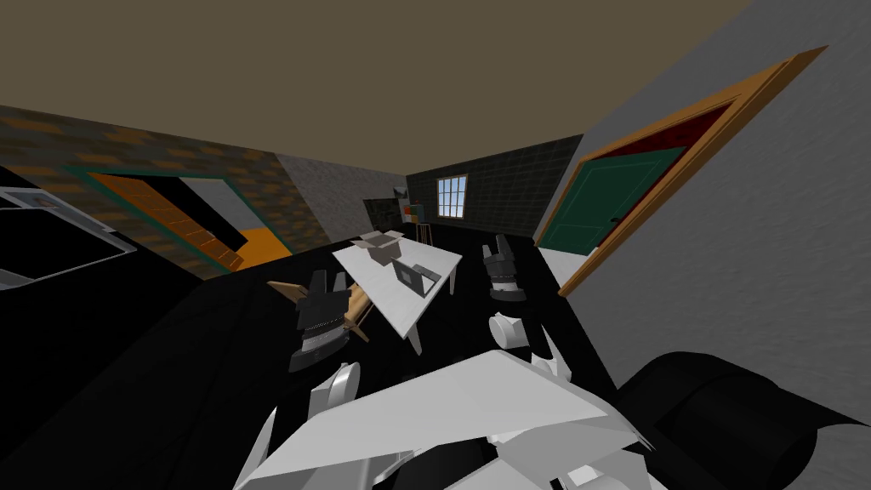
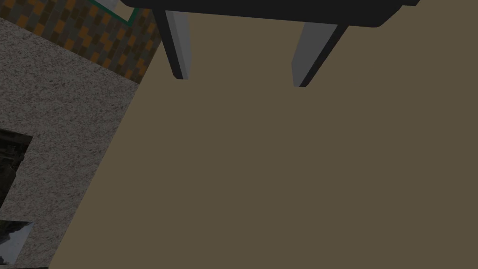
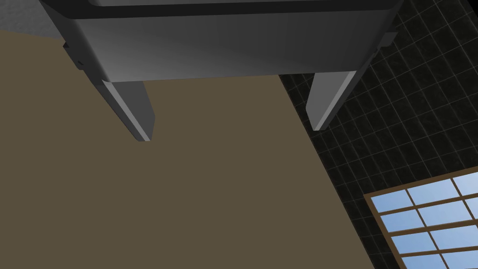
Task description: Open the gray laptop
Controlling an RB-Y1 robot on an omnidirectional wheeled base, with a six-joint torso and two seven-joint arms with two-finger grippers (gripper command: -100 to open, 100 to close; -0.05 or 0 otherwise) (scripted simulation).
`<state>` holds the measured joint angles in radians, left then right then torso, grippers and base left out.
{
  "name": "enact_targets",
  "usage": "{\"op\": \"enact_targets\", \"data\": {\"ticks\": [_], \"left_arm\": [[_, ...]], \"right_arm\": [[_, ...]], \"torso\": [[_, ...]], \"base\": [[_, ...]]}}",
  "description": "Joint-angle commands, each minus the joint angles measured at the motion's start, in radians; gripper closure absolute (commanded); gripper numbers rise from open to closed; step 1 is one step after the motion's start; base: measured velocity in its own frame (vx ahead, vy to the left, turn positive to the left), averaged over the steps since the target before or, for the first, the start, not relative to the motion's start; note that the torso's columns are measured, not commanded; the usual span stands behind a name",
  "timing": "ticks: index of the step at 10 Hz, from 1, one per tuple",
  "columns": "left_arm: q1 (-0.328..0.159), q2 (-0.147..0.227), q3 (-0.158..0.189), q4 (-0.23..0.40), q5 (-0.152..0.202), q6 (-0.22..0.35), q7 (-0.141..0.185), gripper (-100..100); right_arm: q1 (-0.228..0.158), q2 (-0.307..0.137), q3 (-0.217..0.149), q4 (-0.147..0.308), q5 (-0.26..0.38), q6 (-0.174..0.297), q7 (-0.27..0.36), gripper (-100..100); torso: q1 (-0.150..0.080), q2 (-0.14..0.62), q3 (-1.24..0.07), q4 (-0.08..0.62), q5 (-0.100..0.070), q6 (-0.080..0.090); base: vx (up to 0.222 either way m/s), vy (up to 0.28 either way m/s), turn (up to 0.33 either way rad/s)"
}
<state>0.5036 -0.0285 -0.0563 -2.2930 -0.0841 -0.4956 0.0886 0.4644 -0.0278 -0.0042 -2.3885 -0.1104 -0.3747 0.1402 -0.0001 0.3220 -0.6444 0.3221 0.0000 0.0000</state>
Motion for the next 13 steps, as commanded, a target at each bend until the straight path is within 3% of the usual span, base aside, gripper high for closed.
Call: {"op": "enact_targets", "data": {"ticks": [1,4,5,7,10,13], "left_arm": [[0.0,0.0,0.0,0.0,0.0,0.0,0.0,0],[0.0,0.0,0.0,0.0,0.0,0.0,0.0,0],[0.001,0.038,0.0,-0.002,0.002,0.006,0.002,-100],[0.005,0.089,0.001,-0.008,0.006,0.019,0.007,-100],[0.011,0.147,0.001,-0.022,0.013,0.049,0.018,-100],[0.024,0.198,0.002,-0.053,0.027,0.118,0.044,-100]], "right_arm": [[0.0,0.0,0.0,0.0,0.0,0.0,0.0,0],[0.0,0.0,0.0,0.0,0.0,0.0,0.0,0],[0.0,0.0,0.0,0.0,0.0,0.0,0.0,0],[0.0,0.0,0.0,0.0,0.0,0.0,0.0,0],[0.0,0.0,0.0,0.0,0.0,0.0,0.0,0],[0.0,0.0,0.0,0.0,0.0,0.0,0.0,0]], "torso": [[0.0,0.074,-0.147,0.074,0.0,0.0],[0.0,0.296,-0.59,0.295,0.0,0.0],[0.0,0.369,-0.738,0.369,0.0,0.0],[-0.001,0.413,-0.826,0.412,0.0,0.0],[-0.001,0.417,-0.831,0.416,0.0,0.0],[-0.006,0.416,-0.832,0.416,-0.002,0.0]], "base": [[0.0,0.0,0.0],[0.0,0.0,0.0],[0.005,-0.015,0.021],[-0.001,-0.05,0.04],[-0.017,-0.091,0.062],[-0.023,-0.229,0.154]]}}
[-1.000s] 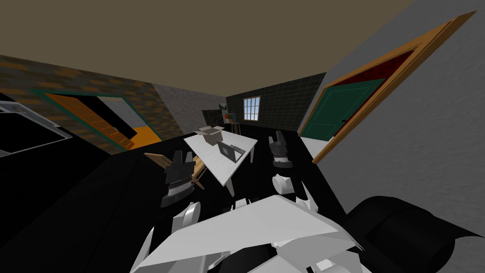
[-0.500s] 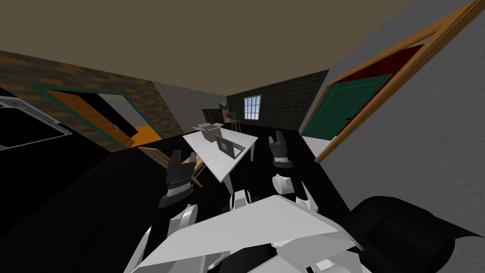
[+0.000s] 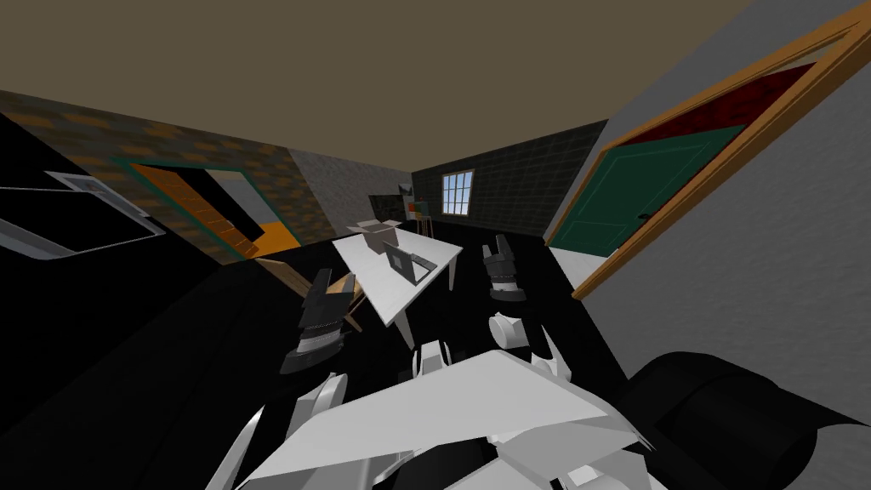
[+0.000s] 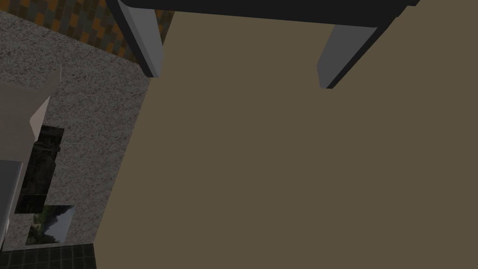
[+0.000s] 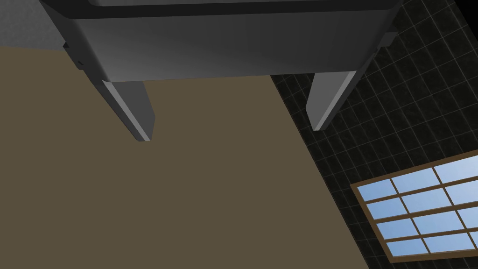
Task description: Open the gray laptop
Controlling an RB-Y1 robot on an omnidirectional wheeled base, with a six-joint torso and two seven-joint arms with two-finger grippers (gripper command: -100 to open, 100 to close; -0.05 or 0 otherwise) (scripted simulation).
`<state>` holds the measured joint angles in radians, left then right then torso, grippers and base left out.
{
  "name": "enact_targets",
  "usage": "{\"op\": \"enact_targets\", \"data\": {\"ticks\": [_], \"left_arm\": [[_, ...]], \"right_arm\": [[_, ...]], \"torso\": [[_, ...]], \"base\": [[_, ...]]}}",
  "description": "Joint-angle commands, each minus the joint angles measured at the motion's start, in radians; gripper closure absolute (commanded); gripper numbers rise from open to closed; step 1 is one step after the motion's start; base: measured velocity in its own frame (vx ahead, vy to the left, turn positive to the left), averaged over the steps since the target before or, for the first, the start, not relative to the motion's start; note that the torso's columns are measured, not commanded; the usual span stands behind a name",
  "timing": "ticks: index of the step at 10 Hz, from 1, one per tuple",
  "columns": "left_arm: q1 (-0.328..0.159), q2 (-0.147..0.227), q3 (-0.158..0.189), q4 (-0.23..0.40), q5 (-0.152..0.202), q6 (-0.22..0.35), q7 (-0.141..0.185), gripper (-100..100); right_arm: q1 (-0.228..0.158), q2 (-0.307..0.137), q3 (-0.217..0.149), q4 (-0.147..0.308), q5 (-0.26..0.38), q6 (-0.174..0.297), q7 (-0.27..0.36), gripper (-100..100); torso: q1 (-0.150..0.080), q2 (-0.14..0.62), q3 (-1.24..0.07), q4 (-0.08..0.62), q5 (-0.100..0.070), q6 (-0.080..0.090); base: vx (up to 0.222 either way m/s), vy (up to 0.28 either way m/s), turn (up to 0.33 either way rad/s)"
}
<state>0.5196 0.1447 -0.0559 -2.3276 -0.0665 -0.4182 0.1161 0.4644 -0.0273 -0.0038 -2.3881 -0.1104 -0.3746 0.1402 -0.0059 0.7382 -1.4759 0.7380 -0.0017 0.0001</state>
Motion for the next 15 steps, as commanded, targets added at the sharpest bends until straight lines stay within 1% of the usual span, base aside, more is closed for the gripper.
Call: {"op": "enact_targets", "data": {"ticks": [1,3,6,8,11,15], "left_arm": [[0.011,0.03,0.003,-0.025,0.014,0.057,0.023,-100],[0.019,0.035,0.006,-0.04,0.024,0.092,0.037,-100],[0.033,0.034,0.015,-0.059,0.049,0.151,0.06,-100],[0.046,0.03,0.026,-0.07,0.072,0.194,0.077,-100],[0.071,0.022,0.047,-0.086,0.116,0.265,0.107,-100],[0.113,0.009,0.086,-0.104,0.193,0.365,0.15,-100]], "right_arm": [[0.0,0.0,0.0,0.0,0.0,0.0,0.0,0],[0.0,0.0,0.0,0.0,0.0,0.0,0.0,0],[0.0,0.0,0.0,0.0,0.0,0.0,0.0,0],[0.0,0.0,0.0,0.0,0.0,0.0,0.0,0],[0.0,0.0,0.0,0.0,0.0,0.0,0.0,0],[0.0,0.0,0.0,0.0,0.0,0.0,0.0,0]], "torso": [[0.001,0.001,0.0,0.0,0.0,0.0],[0.009,-0.002,-0.001,-0.001,0.003,0.0],[0.007,0.0,0.0,0.0,0.002,0.0],[0.006,0.0,0.0,0.0,0.002,0.0],[0.006,-0.001,-0.001,0.0,0.002,0.0],[0.006,-0.001,0.0,0.0,0.002,0.0]], "base": [[-0.039,-0.241,0.121],[0.014,-0.195,0.089],[0.011,-0.177,0.098],[0.028,-0.166,0.088],[0.062,-0.157,0.069],[0.087,-0.136,0.046]]}}
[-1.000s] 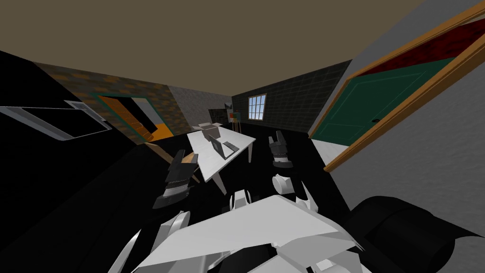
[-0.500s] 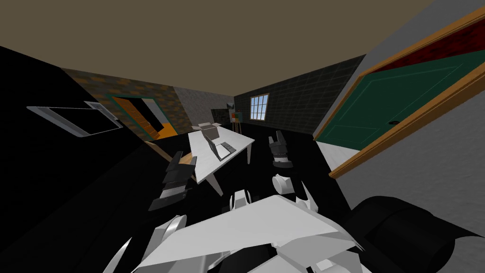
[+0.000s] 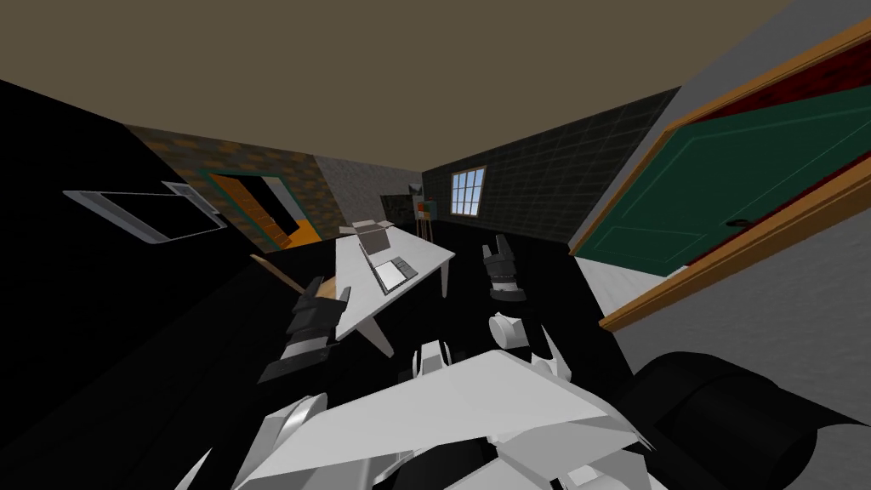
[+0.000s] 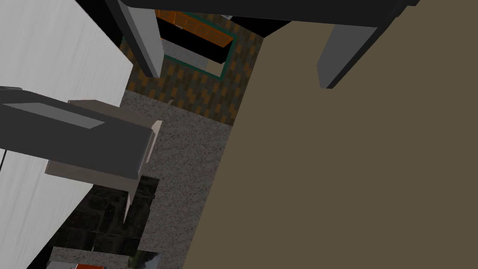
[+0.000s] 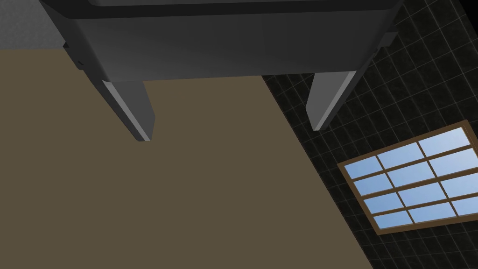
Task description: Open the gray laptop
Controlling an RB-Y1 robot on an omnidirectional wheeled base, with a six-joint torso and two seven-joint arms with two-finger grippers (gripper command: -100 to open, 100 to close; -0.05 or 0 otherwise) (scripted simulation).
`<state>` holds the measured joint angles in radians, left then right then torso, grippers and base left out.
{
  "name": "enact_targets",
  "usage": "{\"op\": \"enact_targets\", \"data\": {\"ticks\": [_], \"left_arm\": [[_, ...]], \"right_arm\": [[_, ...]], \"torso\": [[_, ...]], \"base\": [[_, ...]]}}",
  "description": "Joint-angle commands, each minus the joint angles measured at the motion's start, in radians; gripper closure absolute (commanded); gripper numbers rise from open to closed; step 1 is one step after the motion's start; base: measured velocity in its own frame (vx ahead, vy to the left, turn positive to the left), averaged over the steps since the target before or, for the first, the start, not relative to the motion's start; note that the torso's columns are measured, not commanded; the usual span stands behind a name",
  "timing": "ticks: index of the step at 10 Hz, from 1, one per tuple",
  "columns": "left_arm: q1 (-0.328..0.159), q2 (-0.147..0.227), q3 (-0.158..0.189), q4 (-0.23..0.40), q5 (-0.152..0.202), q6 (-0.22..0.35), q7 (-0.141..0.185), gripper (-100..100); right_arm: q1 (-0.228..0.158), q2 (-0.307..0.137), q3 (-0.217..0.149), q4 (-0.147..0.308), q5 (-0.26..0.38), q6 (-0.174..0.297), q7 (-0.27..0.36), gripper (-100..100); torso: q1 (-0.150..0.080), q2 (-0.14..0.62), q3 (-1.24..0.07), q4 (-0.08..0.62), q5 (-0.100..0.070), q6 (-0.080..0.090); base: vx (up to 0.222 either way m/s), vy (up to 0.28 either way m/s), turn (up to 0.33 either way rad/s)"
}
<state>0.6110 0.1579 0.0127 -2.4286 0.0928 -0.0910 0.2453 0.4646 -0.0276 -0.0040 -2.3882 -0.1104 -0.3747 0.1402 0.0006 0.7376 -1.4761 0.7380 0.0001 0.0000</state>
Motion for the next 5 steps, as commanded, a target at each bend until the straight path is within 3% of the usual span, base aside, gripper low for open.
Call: {"op": "enact_targets", "data": {"ticks": [1,5], "left_arm": [[0.033,-0.007,0.029,-0.007,0.056,0.063,0.032,-100],[0.078,-0.017,0.075,-0.023,0.144,0.162,0.075,-100]], "right_arm": [[0.0,0.0,0.0,0.0,0.0,0.0,0.0,0],[0.0,0.0,0.0,0.0,0.0,0.0,0.0,0]], "torso": [[0.001,-0.002,-0.001,-0.001,0.0,0.0],[0.0,0.001,0.0,0.0,0.0,0.0]], "base": [[0.13,-0.09,0.035],[0.146,-0.098,0.011]]}}
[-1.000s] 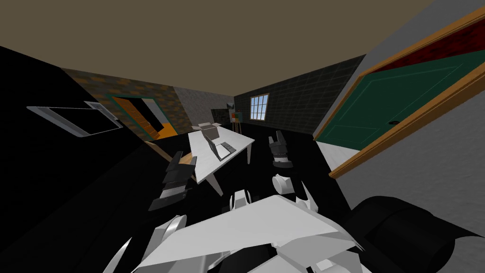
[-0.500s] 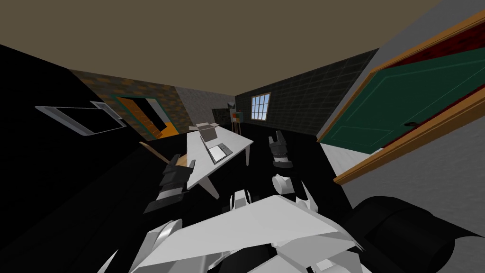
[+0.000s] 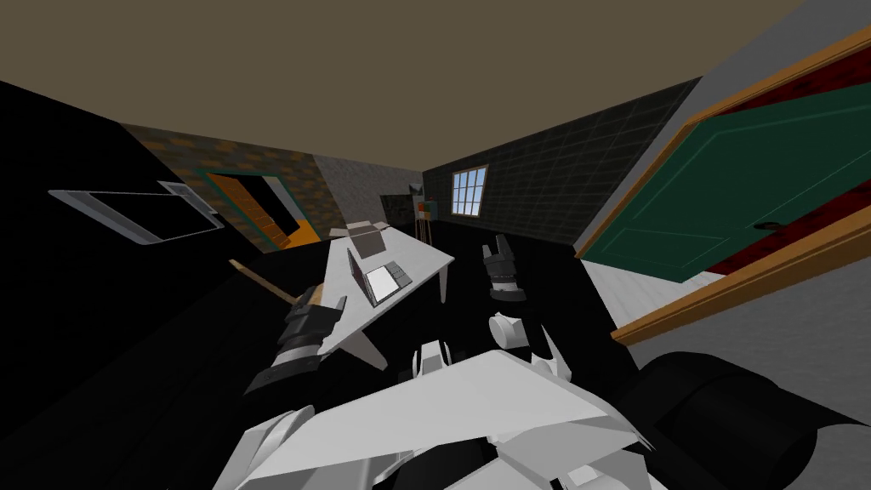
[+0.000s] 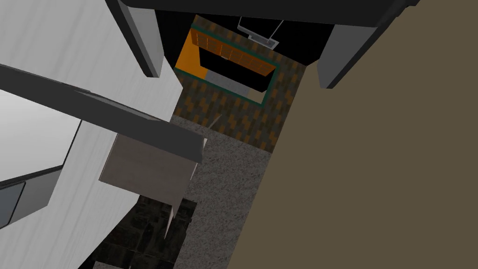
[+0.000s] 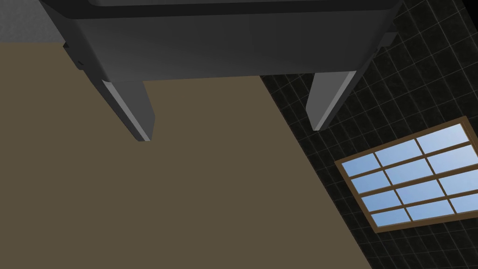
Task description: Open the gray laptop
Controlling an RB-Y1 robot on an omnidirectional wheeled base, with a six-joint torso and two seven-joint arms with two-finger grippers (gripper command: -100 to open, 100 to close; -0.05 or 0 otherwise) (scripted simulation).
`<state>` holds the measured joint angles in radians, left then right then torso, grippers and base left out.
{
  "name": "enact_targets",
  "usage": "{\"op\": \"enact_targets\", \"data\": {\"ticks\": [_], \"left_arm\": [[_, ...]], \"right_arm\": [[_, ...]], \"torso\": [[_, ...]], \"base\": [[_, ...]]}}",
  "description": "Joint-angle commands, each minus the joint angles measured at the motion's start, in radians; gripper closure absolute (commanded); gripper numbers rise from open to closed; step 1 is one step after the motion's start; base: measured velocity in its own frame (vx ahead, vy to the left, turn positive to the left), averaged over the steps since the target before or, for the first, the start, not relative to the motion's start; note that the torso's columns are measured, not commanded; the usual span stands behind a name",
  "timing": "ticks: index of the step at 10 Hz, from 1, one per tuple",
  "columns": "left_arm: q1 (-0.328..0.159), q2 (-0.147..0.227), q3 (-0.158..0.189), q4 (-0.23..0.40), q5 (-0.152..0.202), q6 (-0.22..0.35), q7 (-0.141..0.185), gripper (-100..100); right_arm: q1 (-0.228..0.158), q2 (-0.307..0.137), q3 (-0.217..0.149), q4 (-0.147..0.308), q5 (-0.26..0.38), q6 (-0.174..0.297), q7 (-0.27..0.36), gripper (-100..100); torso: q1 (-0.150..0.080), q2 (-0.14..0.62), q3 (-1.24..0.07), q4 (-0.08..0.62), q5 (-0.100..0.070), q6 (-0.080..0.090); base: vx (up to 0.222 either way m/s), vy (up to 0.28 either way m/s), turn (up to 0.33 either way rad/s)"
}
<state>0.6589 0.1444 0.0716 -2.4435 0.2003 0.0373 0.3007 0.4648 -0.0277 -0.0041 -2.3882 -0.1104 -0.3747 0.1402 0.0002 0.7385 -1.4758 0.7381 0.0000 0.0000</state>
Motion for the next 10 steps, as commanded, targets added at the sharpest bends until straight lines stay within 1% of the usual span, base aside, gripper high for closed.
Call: {"op": "enact_targets", "data": {"ticks": [1,4,6,7,8,9,10], "left_arm": [[0.042,-0.006,0.027,-0.013,0.059,0.057,0.029,-100],[0.072,-0.021,0.056,-0.029,0.119,0.12,0.057,-100],[0.088,-0.037,0.072,-0.041,0.152,0.155,0.072,-100],[0.095,-0.048,0.079,-0.048,0.166,0.17,0.078,-100],[0.105,-0.073,0.088,-0.064,0.187,0.192,0.088,-100],[0.111,-0.1,0.093,-0.081,0.199,0.205,0.093,-100],[0.108,-0.082,0.091,-0.07,0.192,0.192,0.089,-100]], "right_arm": [[0.0,0.0,0.0,0.0,0.0,0.0,0.0,0],[0.0,0.0,0.0,0.0,0.0,0.0,0.0,0],[0.0,0.0,0.0,0.0,0.0,0.0,0.0,0],[0.0,0.0,0.0,0.0,0.0,0.0,0.0,0],[0.0,0.0,0.0,0.0,0.0,0.0,0.0,0],[0.0,0.0,0.0,0.0,0.0,0.0,0.0,0],[0.0,0.0,0.0,0.0,0.0,0.0,0.0,0]], "torso": [[0.001,0.001,0.0,0.0,0.0,0.0],[0.0,0.0,0.0,0.0,0.0,0.0],[0.001,-0.001,0.0,0.0,0.0,0.0],[0.001,0.0,0.0,0.0,0.0,0.0],[0.0,0.001,0.001,0.0,0.0,0.0],[-0.001,-0.001,0.0,-0.001,0.0,0.001],[-0.001,-0.002,-0.001,-0.001,0.0,0.001]], "base": [[0.13,-0.085,0.003],[0.13,-0.077,0.002],[0.124,-0.042,0.002],[0.094,-0.041,0.007],[0.083,-0.054,0.014],[0.074,-0.055,0.004],[0.03,-0.024,0.009]]}}
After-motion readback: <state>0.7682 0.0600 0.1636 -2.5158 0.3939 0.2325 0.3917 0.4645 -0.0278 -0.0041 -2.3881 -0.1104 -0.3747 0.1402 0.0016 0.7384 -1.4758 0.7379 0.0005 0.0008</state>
